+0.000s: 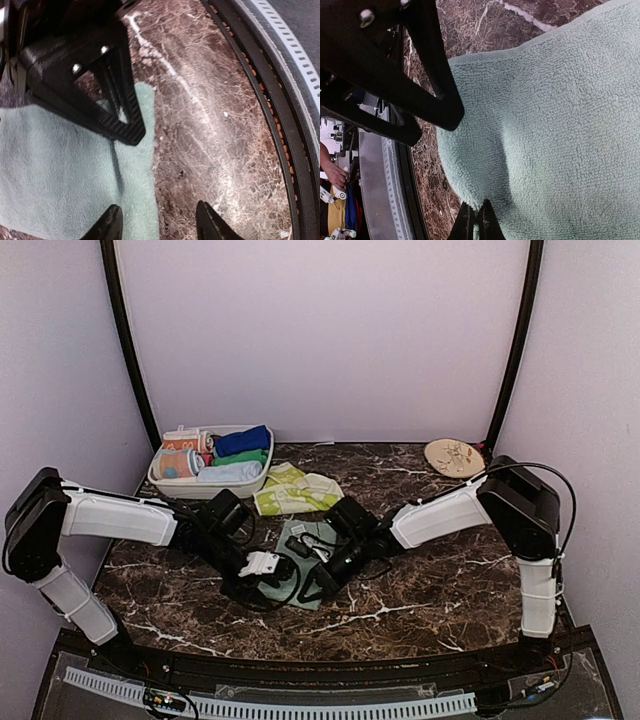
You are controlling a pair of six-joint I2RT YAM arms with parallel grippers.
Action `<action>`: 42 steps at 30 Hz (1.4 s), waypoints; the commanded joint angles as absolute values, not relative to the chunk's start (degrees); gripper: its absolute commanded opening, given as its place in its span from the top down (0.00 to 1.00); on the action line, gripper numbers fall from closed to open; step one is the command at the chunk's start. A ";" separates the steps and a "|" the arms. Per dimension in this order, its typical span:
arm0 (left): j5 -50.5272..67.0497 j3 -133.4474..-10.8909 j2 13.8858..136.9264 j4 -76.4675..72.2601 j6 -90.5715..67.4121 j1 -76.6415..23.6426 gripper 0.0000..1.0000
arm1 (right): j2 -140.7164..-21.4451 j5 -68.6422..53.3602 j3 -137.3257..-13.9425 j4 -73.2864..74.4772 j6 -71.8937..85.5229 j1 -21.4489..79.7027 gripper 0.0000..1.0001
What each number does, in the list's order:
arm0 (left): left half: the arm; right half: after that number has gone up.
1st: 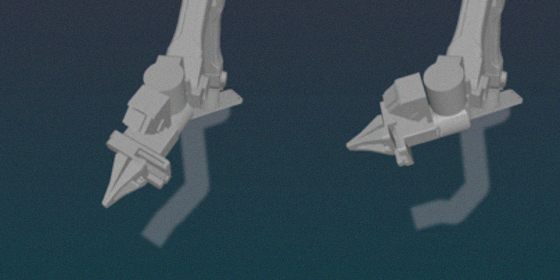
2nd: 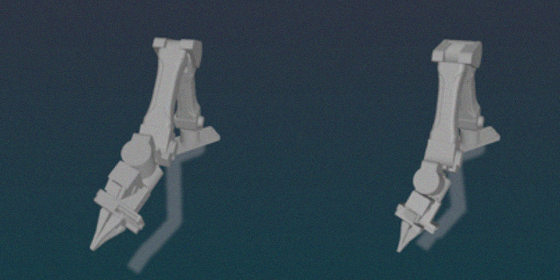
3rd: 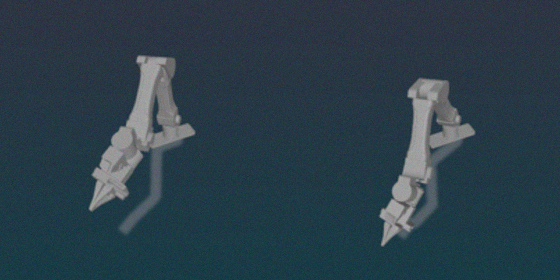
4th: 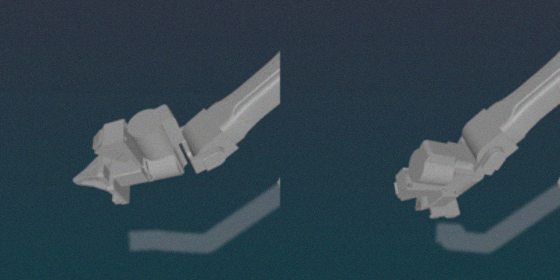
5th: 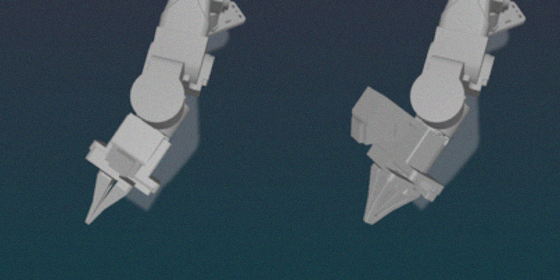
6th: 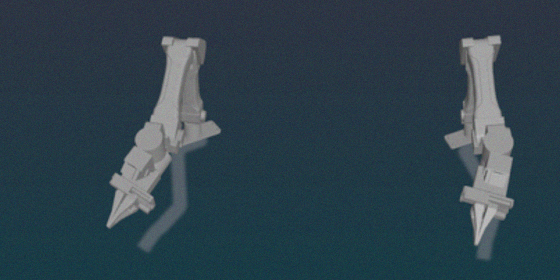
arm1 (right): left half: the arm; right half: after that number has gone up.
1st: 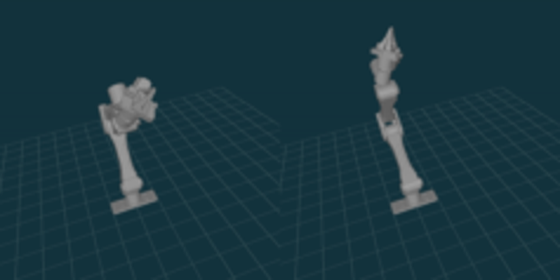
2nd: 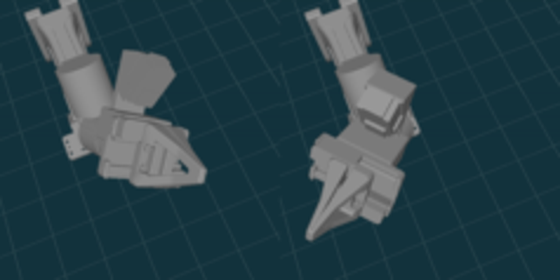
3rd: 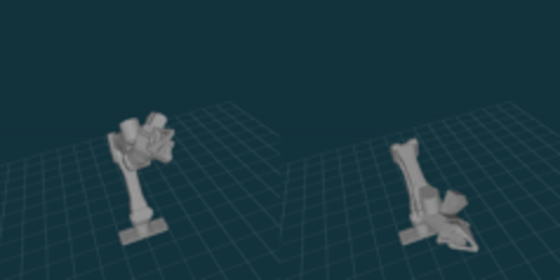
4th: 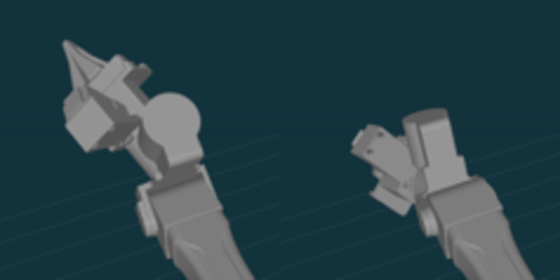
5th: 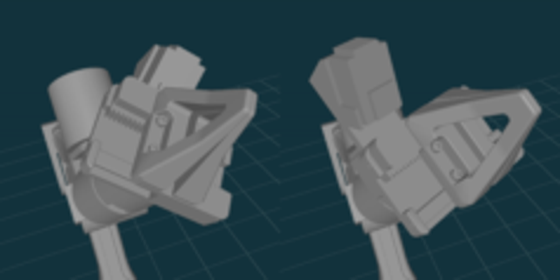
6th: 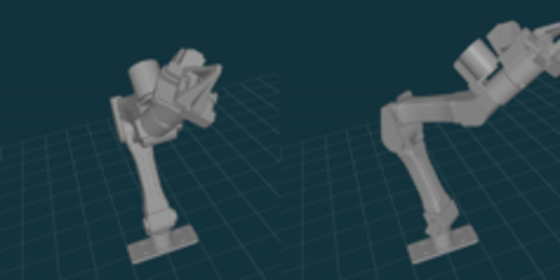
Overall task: Roll the towels
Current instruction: Roll the towel at the center of the board.
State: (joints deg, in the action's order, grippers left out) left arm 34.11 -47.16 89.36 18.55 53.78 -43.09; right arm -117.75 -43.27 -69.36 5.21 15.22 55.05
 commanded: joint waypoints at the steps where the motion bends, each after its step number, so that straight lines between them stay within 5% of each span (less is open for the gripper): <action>1: 30.76 -47.76 91.15 15.04 51.61 -43.26 0.58 | -118.73 -46.13 -70.14 5.21 16.63 54.50 1.00; 5: 29.81 -47.03 92.04 12.58 49.87 -43.28 0.65 | -118.68 -46.24 -70.08 5.43 16.32 54.41 1.00; 8: 28.48 -48.32 93.23 12.89 47.78 -42.84 0.84 | -118.49 -45.90 -69.56 4.79 16.68 54.27 0.99; 12: 28.75 -51.95 96.47 18.30 45.16 -42.03 0.99 | -116.50 -43.23 -66.61 -0.27 19.47 53.89 0.85; 17: 35.40 -59.43 102.46 27.81 40.21 -38.95 1.00 | -107.27 -32.90 -56.06 -10.80 20.23 53.62 0.59; 21: 39.24 -63.59 107.83 34.32 38.99 -37.99 1.00 | -100.03 -22.91 -49.42 -12.68 17.14 53.70 0.53; 29: 39.91 -69.30 113.92 41.67 38.73 -37.25 1.00 | -87.89 4.10 -46.01 -5.22 -5.94 68.30 0.53; 35: 38.93 -71.78 115.99 43.65 38.81 -36.78 1.00 | -95.44 17.94 -54.26 1.97 -22.05 80.54 0.56; 42: 38.43 -73.18 117.74 45.09 39.18 -36.39 1.00 | -104.30 24.81 -58.09 -3.25 -35.28 81.92 0.58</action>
State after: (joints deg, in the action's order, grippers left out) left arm 41.04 -73.03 115.96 40.95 38.96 -36.51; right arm -100.79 17.08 -55.57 -0.82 -24.97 82.39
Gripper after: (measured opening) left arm 0.025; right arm 0.420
